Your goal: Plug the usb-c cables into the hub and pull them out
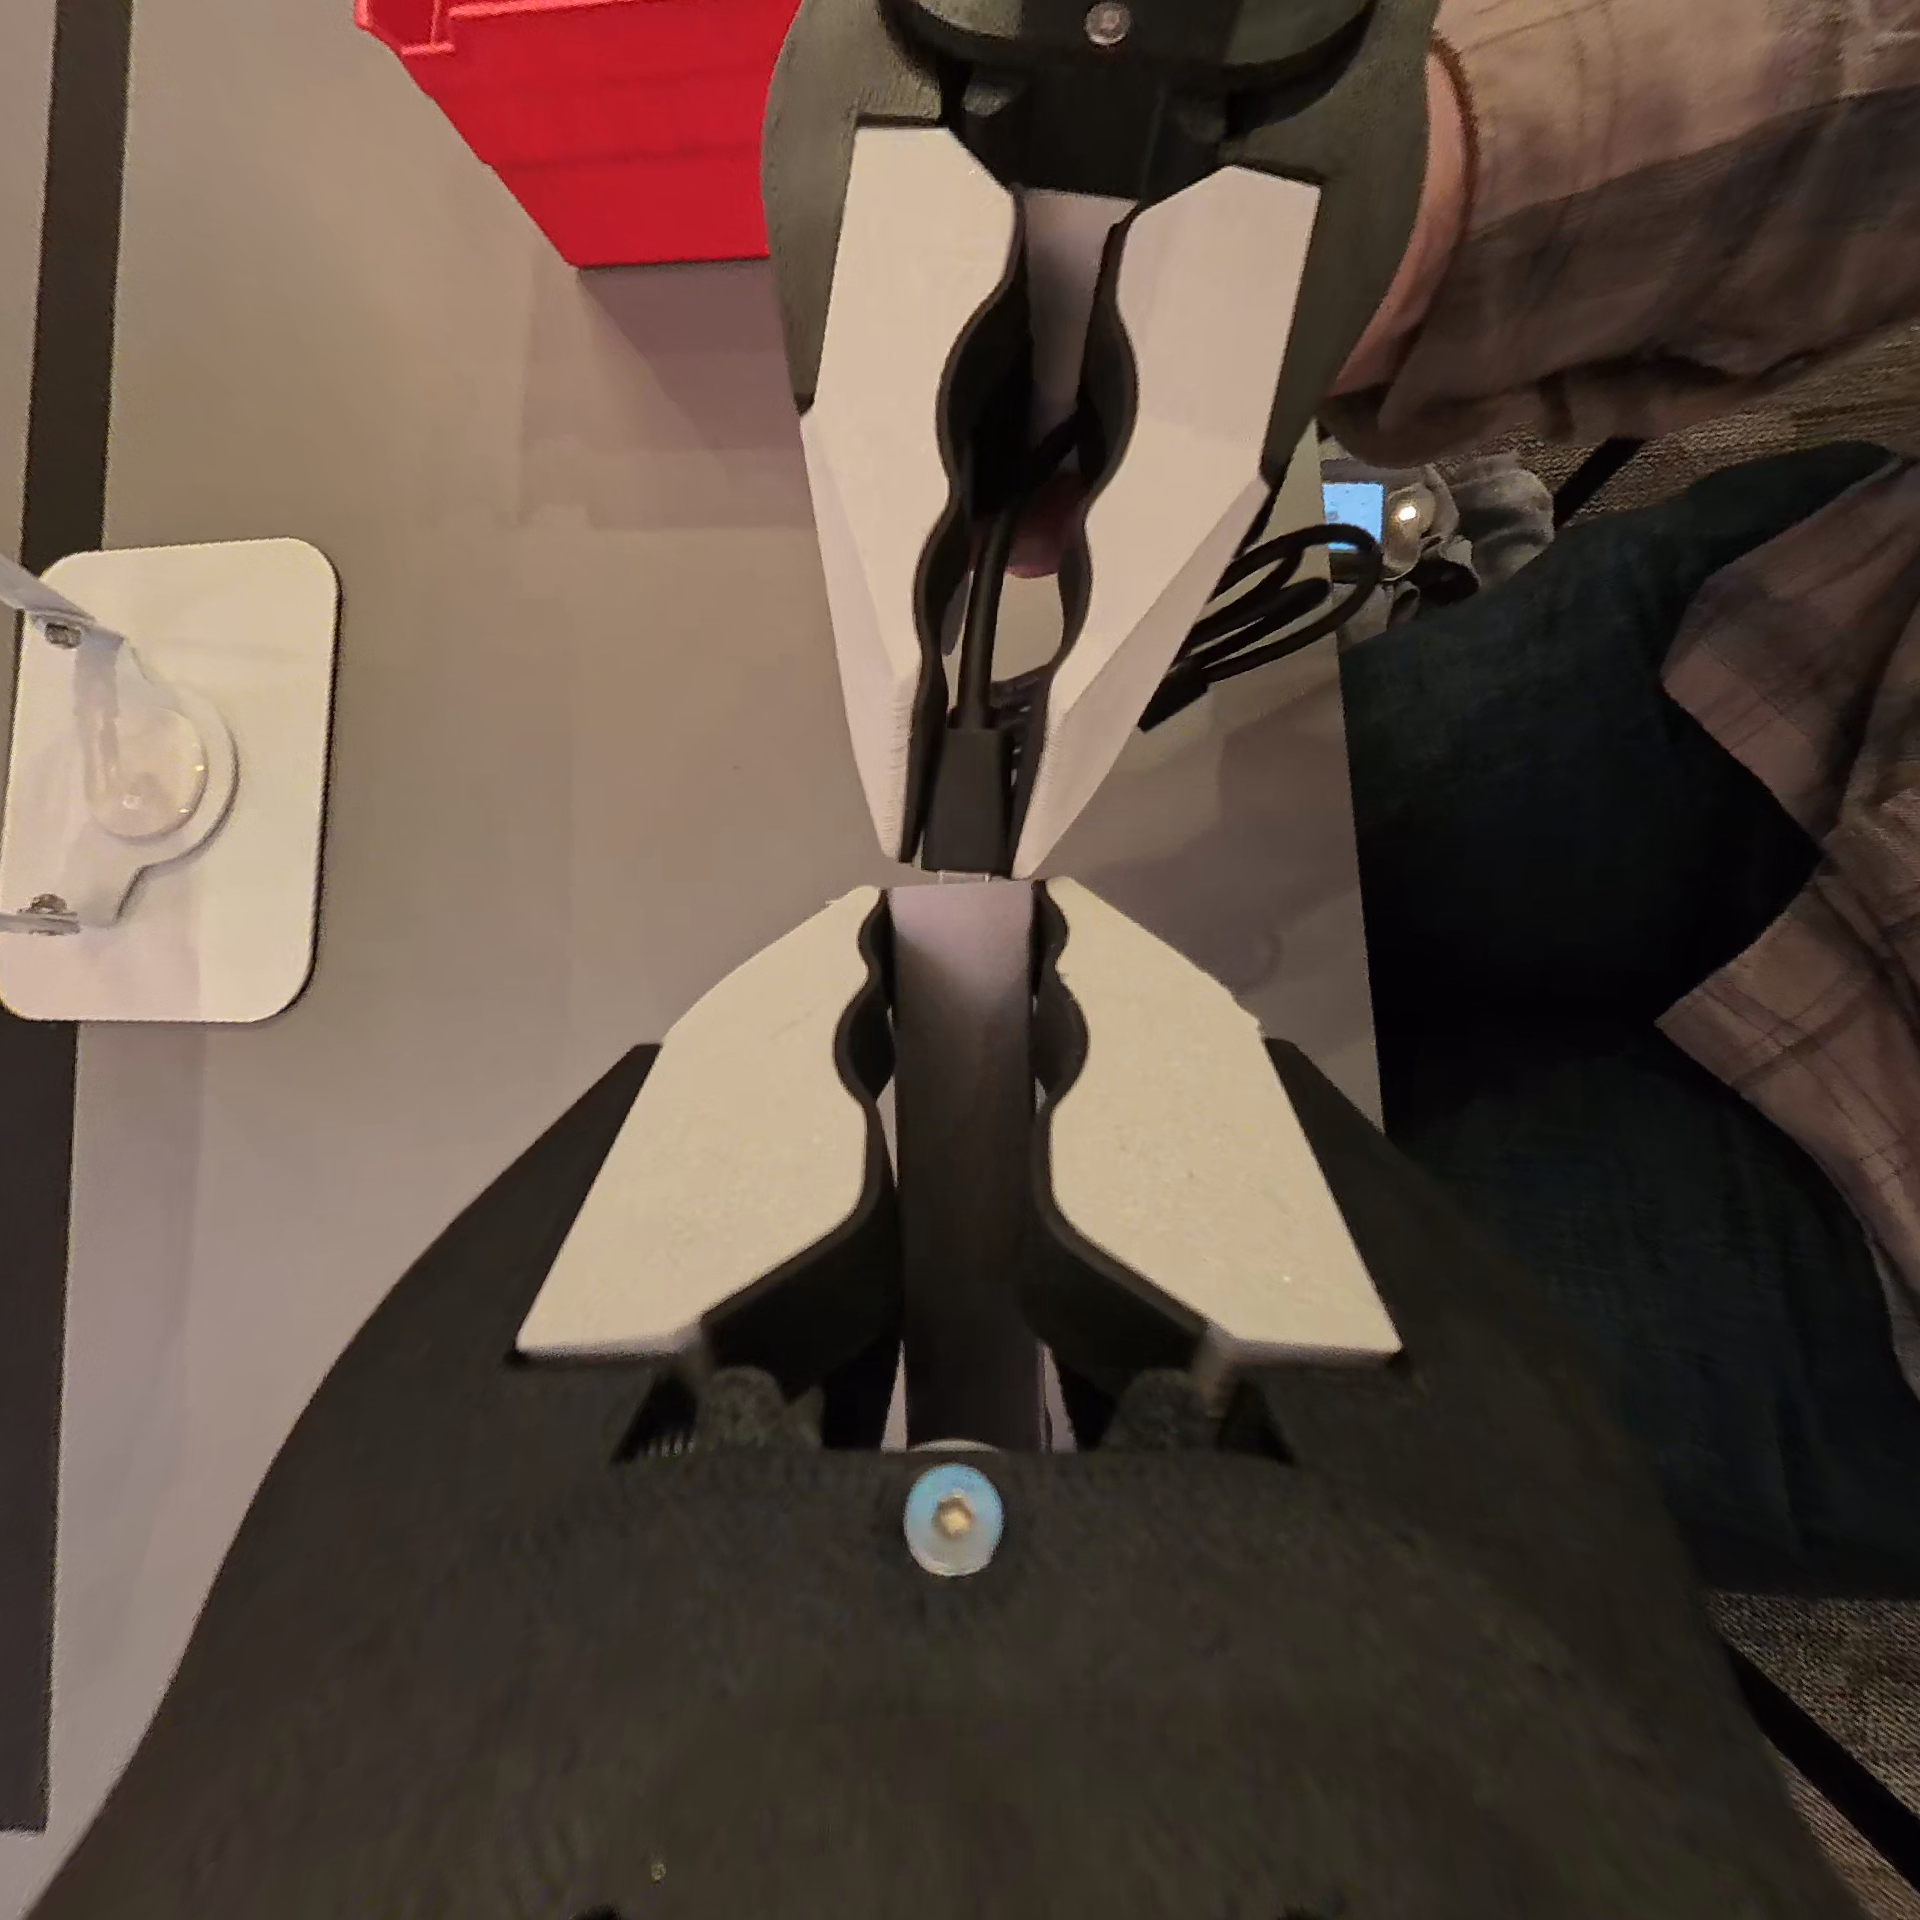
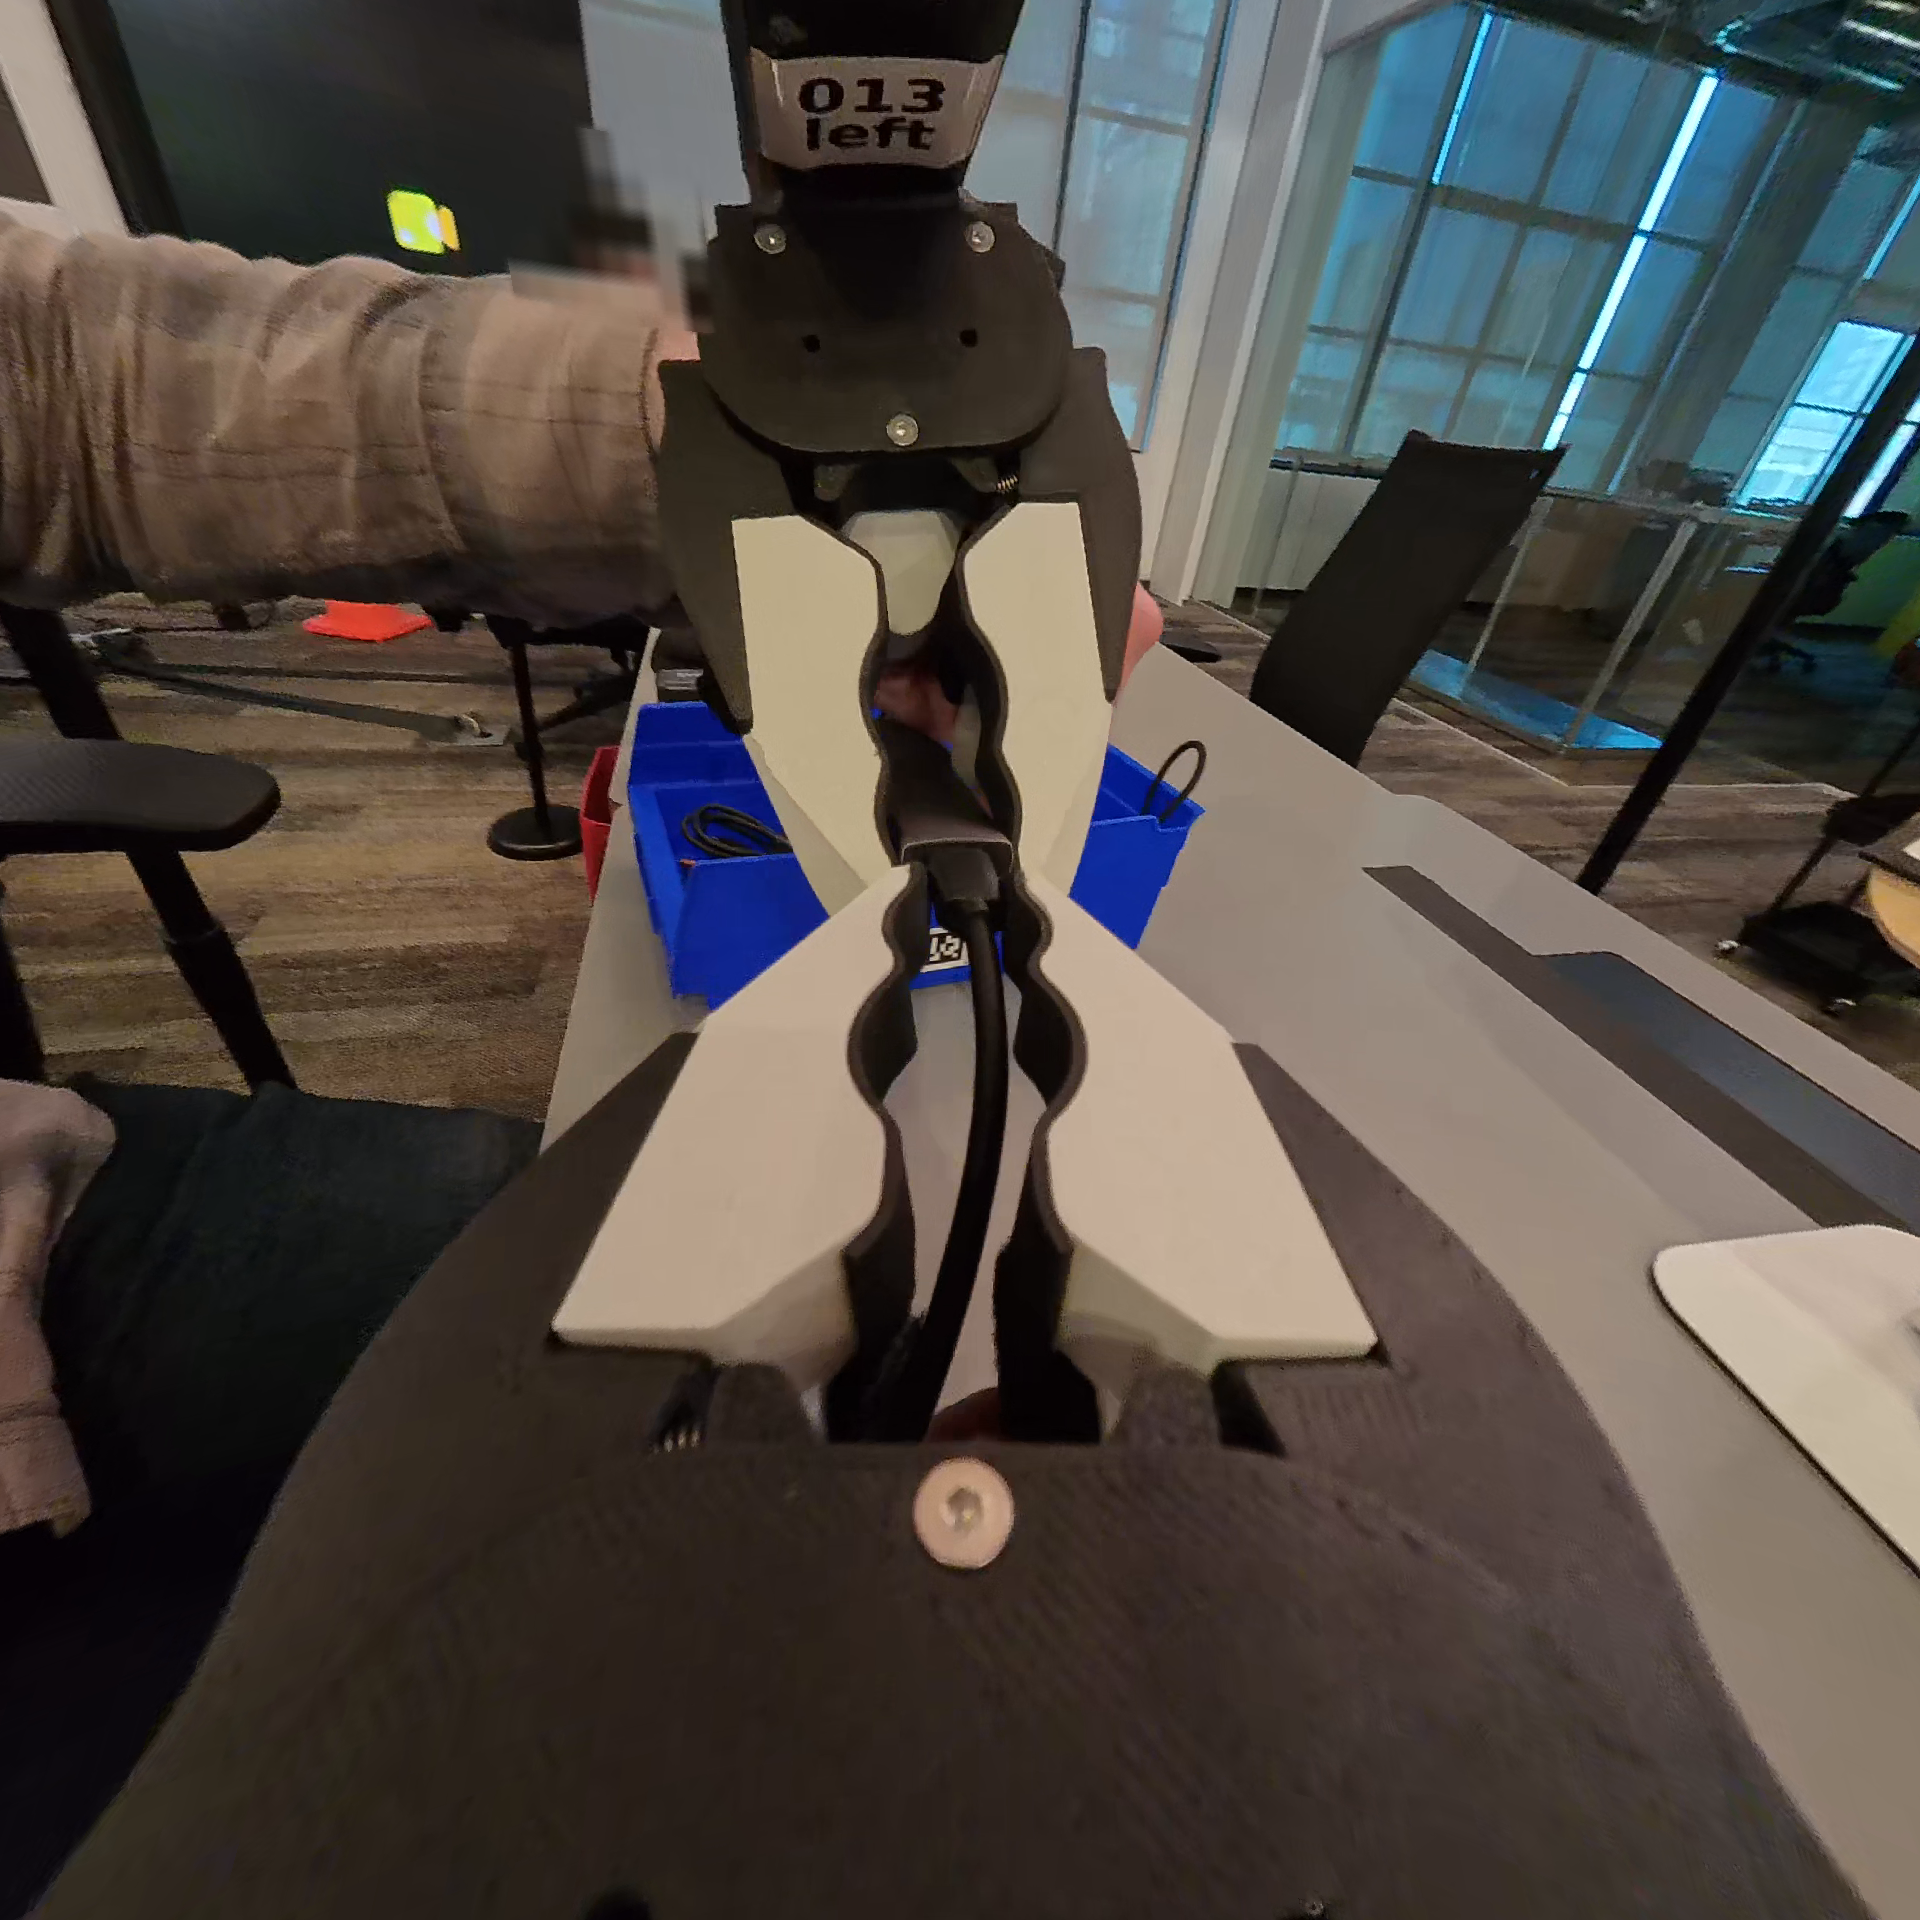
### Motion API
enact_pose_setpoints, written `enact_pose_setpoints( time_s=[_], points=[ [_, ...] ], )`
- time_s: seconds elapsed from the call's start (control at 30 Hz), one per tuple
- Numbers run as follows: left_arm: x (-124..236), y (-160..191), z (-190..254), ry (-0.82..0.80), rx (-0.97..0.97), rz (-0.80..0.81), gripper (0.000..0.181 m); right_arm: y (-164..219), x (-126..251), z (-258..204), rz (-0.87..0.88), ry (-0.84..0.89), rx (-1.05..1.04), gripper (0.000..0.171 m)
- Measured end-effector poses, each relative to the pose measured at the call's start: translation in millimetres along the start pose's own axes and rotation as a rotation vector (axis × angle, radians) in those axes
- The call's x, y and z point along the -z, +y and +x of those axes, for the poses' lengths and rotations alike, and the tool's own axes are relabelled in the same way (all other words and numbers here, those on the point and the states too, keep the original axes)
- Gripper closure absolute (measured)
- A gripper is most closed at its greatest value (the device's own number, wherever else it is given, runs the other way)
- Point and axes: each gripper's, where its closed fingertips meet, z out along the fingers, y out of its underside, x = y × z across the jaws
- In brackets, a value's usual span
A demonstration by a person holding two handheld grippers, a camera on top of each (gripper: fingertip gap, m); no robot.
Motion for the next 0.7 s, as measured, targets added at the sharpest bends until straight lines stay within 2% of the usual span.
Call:
enact_pose_setpoints(
  time_s=[0.13, 0.4, 0.7],
  points=[
    [2.3, 1.9, 0.8, -0.007, -0.006, -0.015, 0.159, -0.2, -1.2, -3.3, -0.018, -0.019, -0.002, 0.161],
    [4.4, -5.0, 22.5, 0.050, -0.158, -0.013, 0.159, -5.5, 8.6, -25.2, 0.000, -0.185, -0.001, 0.162],
    [3.3, -1.5, 0.6, -0.043, -0.081, -0.029, 0.159, -2.4, 2.7, -4.5, -0.019, -0.044, -0.009, 0.161]
  ],
)
